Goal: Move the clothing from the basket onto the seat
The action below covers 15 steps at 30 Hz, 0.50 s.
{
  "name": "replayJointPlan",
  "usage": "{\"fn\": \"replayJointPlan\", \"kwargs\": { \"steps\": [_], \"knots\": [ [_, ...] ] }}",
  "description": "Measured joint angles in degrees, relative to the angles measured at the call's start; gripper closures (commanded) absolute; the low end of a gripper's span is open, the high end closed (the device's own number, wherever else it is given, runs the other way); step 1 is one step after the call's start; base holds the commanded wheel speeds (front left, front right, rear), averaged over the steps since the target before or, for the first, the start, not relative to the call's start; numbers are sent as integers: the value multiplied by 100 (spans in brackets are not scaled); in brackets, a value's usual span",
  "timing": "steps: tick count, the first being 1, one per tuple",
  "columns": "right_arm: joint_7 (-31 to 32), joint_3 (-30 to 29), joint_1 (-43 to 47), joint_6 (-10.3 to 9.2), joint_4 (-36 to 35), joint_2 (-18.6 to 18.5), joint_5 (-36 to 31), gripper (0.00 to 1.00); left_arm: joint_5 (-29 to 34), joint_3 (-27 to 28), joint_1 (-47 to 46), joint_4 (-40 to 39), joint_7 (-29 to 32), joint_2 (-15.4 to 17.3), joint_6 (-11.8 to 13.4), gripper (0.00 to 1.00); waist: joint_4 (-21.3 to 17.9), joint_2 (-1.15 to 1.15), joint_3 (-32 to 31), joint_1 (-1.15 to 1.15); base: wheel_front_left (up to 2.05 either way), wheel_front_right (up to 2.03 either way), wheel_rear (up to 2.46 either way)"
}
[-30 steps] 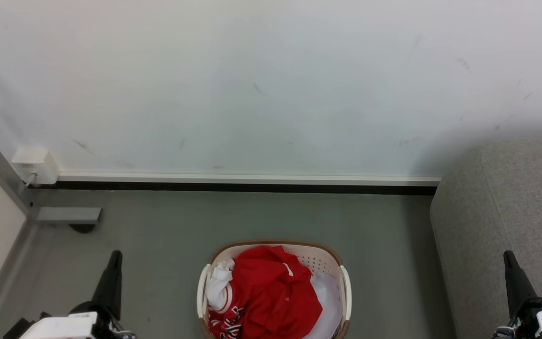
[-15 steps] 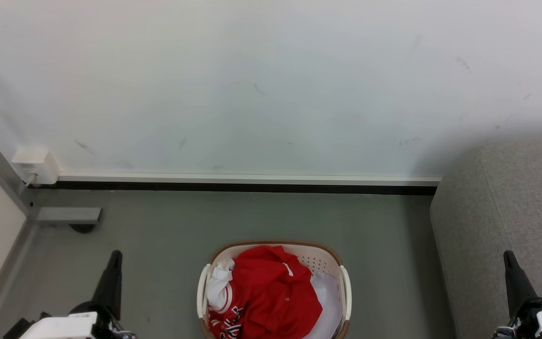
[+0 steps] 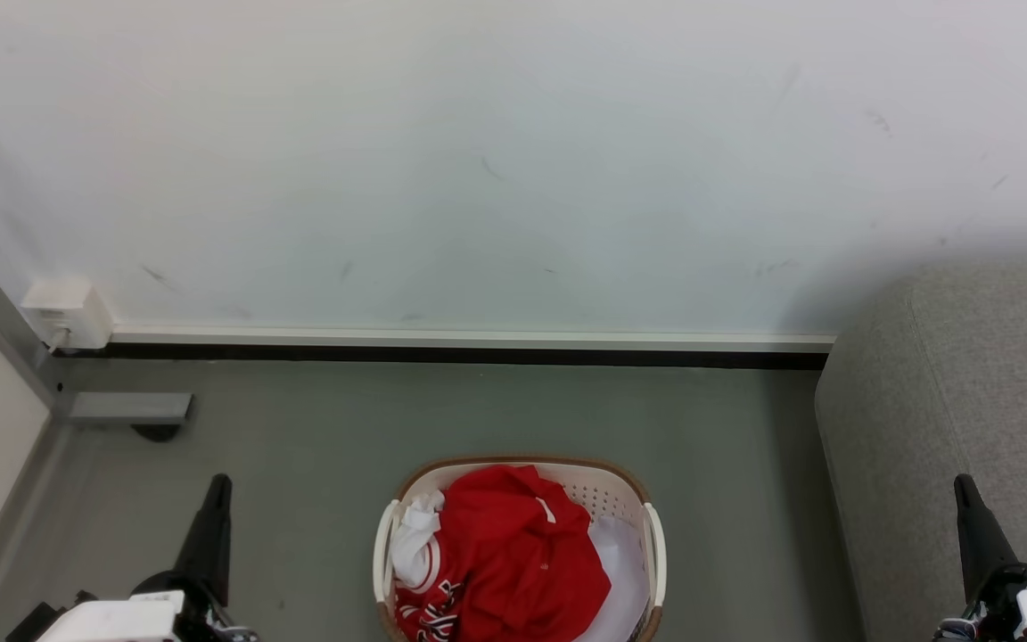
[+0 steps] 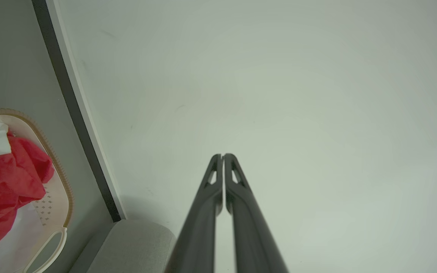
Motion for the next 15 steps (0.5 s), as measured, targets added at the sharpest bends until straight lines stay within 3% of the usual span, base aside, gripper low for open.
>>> {"fn": "replayJointPlan", "kwargs": {
  "steps": [15],
  "knots": [
    [0, 0, 0, 0, 0, 0, 0, 100, 0, 0, 0, 0, 0, 0, 0, 100, 0, 0, 0, 0, 0, 0, 0]
  ]
}}
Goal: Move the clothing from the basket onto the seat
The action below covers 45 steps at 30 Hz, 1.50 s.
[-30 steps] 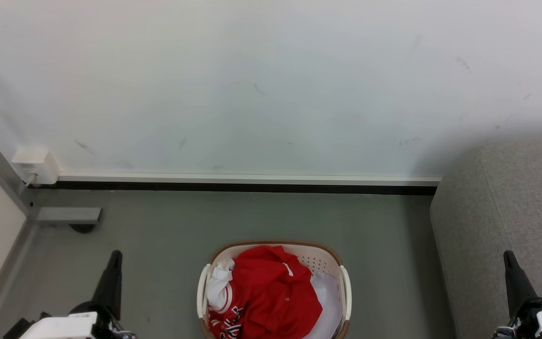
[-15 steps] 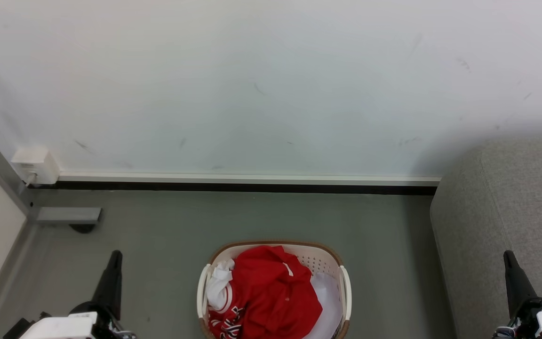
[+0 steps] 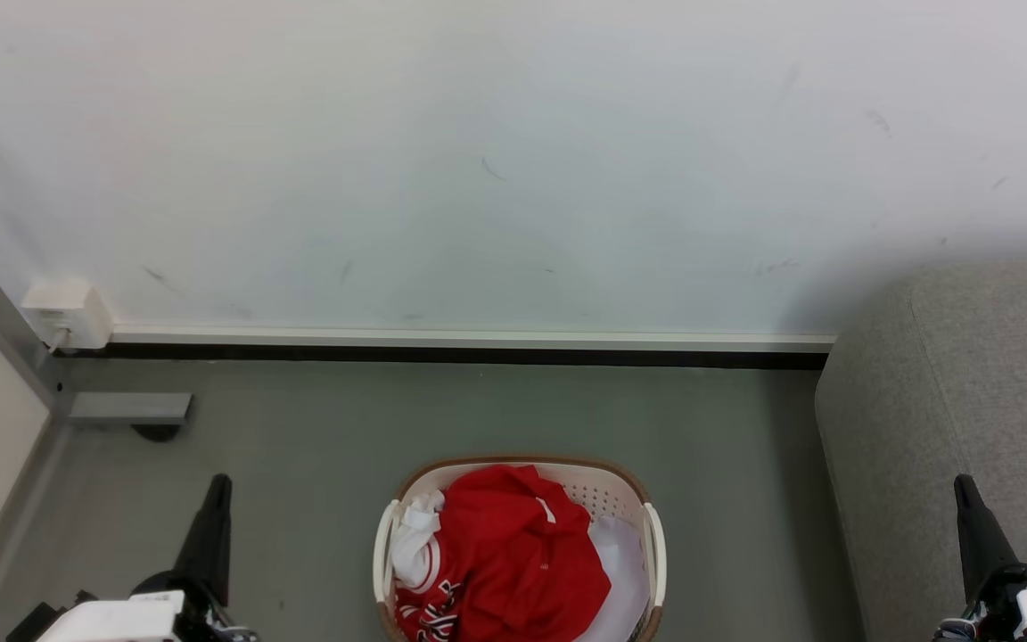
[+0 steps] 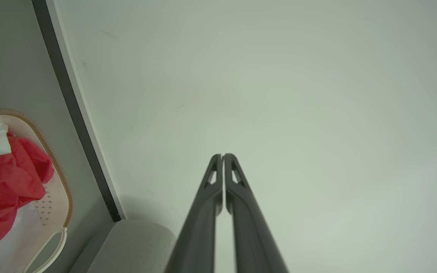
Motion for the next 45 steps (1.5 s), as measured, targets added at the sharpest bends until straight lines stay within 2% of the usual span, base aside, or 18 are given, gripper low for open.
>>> {"fn": "replayJointPlan", "kwargs": {
  "steps": [6, 7, 17, 24, 32, 45],
  "knots": [
    [0, 0, 0, 1, 0, 0, 0, 100, 0, 0, 0, 0, 0, 0, 0, 100, 0, 0, 0, 0, 0, 0, 0],
    [0, 1, 1, 1, 7, 1, 0, 0, 1, 0, 1, 5, 0, -1, 0, 0, 0, 0, 0, 0, 0, 0, 0],
    [-202, 152, 160, 1, 141, 73, -118, 0, 75, -155, 159, 107, -188, -36, 1, 0, 2, 0, -1, 0, 0, 0, 0],
    [-387, 263, 162, 1, 70, 58, -691, 0, 309, -238, 171, 26, -393, -36, 36, 0, 6, 0, -4, 0, 0, 0, 0],
    [-582, 341, 194, 1, -99, 53, -1777, 0, 1034, -321, 189, -116, -572, -35, 108, 0, 12, 0, -5, 0, 0, 0, 0],
    [-866, 569, 246, 1, -261, -89, -3644, 0, 2813, -517, 257, -227, -869, -33, 311, 0, 22, 0, -9, 0, 0, 0, 0]
  ]
}}
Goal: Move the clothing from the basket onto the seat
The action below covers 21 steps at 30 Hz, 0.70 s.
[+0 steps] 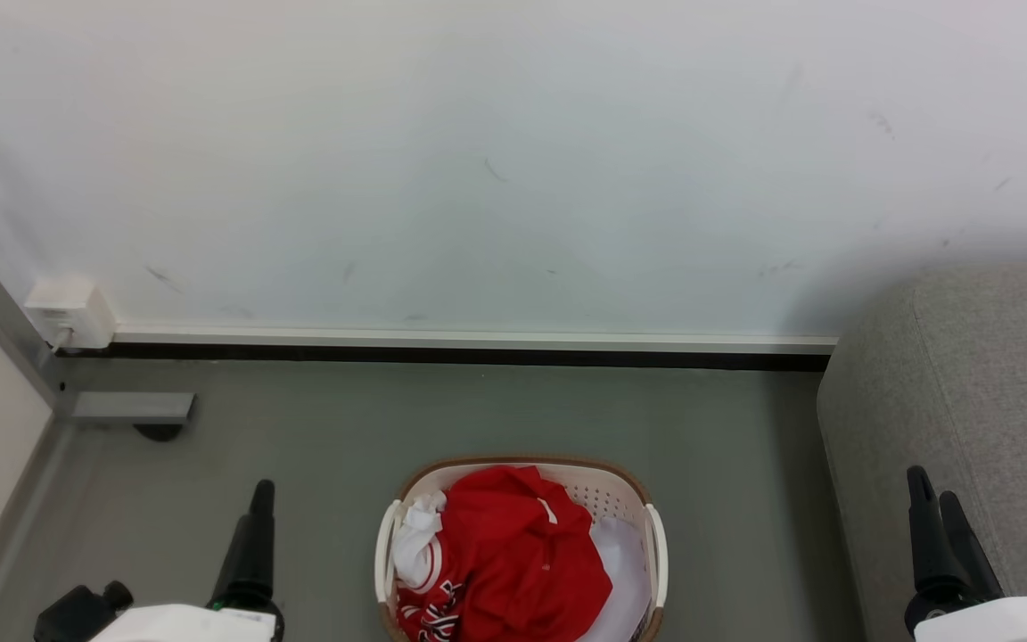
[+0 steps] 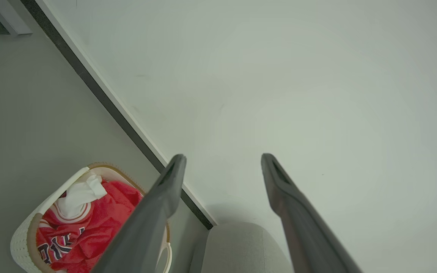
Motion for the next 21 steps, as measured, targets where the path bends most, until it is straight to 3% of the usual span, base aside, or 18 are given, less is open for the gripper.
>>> {"fn": "replayJointPlan", "kwargs": {
  "steps": [21],
  "knots": [
    [-401, 143, 56, 0, 44, -127, -2189, 0, 2451, -278, 71, -96, -386, 37, 198, 0, 9, 0, -2, 0, 0, 0, 0]
  ]
}}
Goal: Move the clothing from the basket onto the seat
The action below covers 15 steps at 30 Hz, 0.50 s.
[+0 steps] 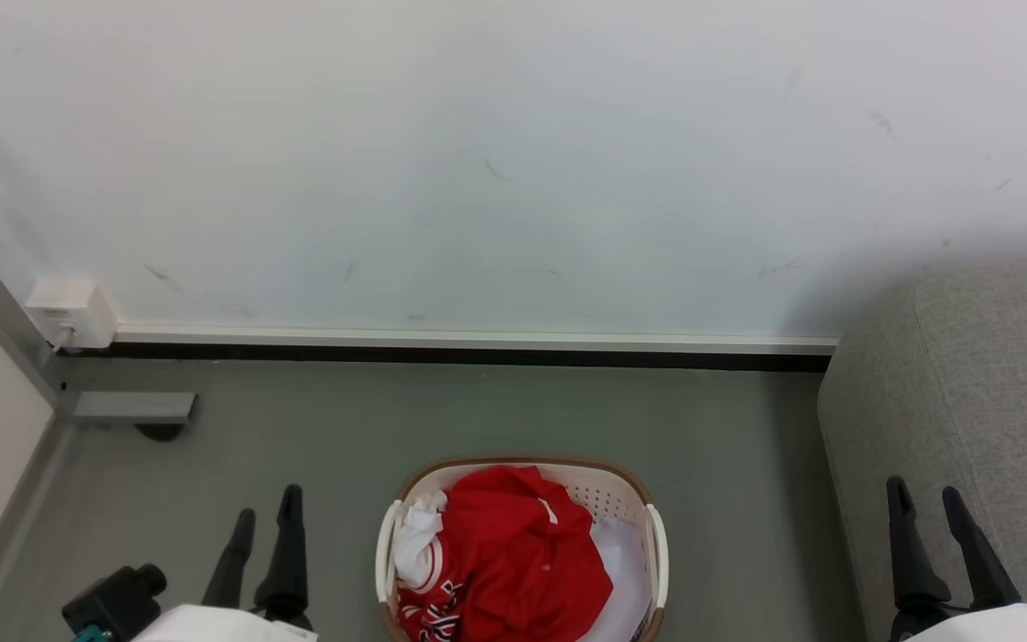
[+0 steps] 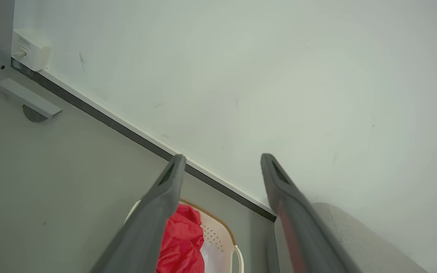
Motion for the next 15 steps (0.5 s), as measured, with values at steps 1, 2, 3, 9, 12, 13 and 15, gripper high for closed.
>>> {"fn": "replayJointPlan", "kwargs": {
  "steps": [1, 2, 3, 9, 12, 13, 15],
  "knots": [
    [-3, 3, 4, 0, 4, -2, -70, 0, 62, -4, 8, -13, -16, 0, 8, 0, 1, 0, -1, 0, 0, 0, 0],
    [-32, 2, 7, 0, 13, -3, -153, 0, 132, -12, 21, -23, -24, 3, 26, 0, 2, 0, -1, 0, 0, 0, 0],
    [-51, 2, 10, 0, 20, -5, -246, 0, 259, -25, 40, -37, -54, 7, 51, 0, 2, 0, -2, 0, 0, 0, 0],
    [-153, -10, 46, 0, 86, -14, -638, 0, 697, -56, 73, -87, -164, 47, 103, 0, 4, 0, 1, 0, 0, 0, 0],
    [-196, -18, 52, 0, 112, -15, -776, 0, 880, -66, 76, -108, -211, 79, 125, 0, 3, 0, 4, 0, 0, 0, 0],
    [-208, -16, 53, 0, 118, -16, -834, 0, 967, -68, 81, -109, -219, 88, 125, 0, 2, 0, 5, 0, 0, 0, 0],
    [-236, -23, 59, 0, 146, -15, -959, 0, 1058, -76, 91, -107, -231, 94, 130, 0, 2, 0, 6, 0, 0, 0, 0]
  ]
}}
